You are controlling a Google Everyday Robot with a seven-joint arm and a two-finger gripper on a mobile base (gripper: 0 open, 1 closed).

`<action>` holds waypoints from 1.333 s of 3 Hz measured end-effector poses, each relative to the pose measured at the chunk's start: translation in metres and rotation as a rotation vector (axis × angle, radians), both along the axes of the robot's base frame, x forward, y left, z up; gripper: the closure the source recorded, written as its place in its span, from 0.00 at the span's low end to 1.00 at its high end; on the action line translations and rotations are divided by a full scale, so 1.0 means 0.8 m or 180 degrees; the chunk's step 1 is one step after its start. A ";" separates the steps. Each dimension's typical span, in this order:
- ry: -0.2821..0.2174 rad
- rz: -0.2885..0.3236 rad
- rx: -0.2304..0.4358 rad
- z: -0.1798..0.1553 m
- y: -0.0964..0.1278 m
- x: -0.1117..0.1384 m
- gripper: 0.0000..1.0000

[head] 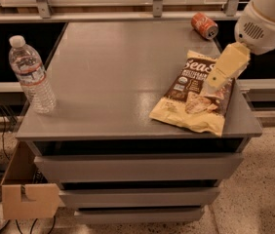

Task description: Move brown chip bag near water bottle

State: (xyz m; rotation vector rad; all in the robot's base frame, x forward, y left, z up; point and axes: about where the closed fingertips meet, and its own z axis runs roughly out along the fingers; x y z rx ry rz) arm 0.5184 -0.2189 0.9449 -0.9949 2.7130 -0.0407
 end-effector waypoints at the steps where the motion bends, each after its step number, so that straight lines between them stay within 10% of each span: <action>1: 0.0160 -0.0551 0.0278 -0.008 0.004 0.022 0.00; 4: 0.0580 -0.1940 0.0531 -0.063 0.064 0.061 0.00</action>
Offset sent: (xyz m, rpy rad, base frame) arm 0.0453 0.0289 -0.0336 0.1968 0.2167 -0.6451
